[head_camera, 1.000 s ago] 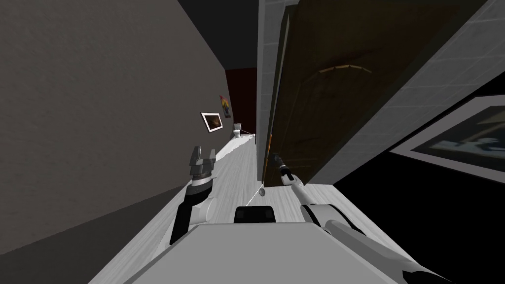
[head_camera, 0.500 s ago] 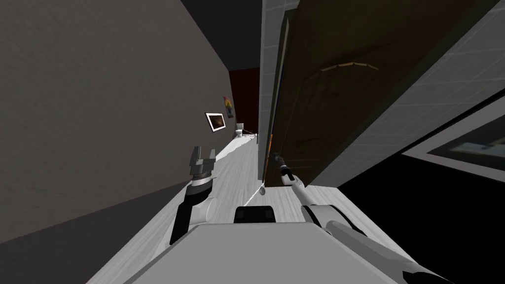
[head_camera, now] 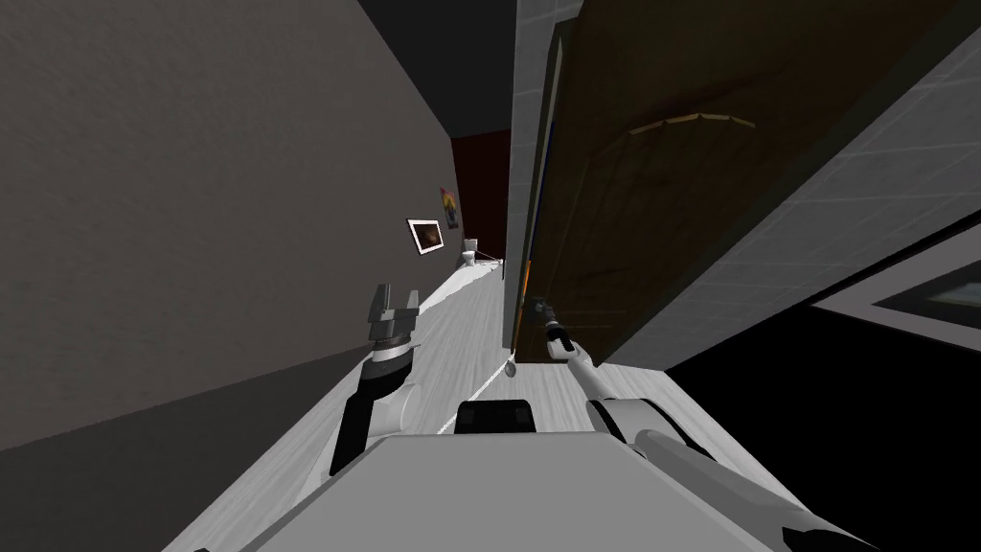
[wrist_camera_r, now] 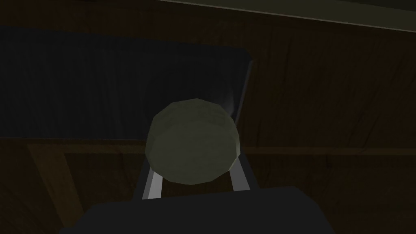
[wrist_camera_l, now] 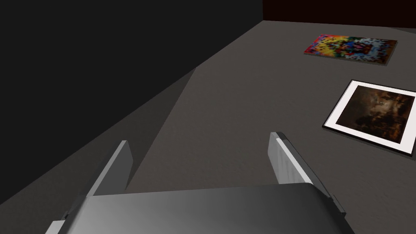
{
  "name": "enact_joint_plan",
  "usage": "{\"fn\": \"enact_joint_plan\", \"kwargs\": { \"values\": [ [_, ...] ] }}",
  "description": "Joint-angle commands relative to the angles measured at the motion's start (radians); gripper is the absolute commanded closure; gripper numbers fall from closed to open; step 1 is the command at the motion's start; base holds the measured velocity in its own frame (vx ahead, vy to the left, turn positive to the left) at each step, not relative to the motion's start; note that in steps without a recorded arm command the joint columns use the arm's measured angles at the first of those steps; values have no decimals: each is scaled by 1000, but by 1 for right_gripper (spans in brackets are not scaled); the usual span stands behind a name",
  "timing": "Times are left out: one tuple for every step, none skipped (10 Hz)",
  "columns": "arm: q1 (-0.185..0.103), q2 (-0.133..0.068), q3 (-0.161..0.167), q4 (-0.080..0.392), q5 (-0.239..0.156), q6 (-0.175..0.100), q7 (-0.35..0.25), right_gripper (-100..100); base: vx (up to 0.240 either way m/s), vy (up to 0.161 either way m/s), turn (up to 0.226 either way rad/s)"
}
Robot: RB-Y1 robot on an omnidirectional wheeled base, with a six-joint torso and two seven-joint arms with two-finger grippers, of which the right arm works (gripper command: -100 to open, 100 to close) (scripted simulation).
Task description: Pull the door open
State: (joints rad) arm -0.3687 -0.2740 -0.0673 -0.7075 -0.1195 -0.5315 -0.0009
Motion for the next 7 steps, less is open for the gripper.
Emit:
{"fn": "enact_joint_plan", "kwargs": {
  "values": [
    [-4,4,4,-1,-16,-3,-40,100,-54,-51,76],
    [-3,2,6,-2,-42,-2,-74,100,-55,-45,99],
    [-3,2,6,-2,-42,-2,-81,100,-41,-32,57],
    [-3,0,9,-2,-68,0,-120,100,-51,-33,89],
    [-3,0,9,-2,-68,0,-123,100,-41,-28,65],
    [-2,-1,11,-3,-95,1,-163,100,-43,-31,109],
    [-2,-3,14,-4,-121,3,-188,100,-67,-52,160]
  ]
}}
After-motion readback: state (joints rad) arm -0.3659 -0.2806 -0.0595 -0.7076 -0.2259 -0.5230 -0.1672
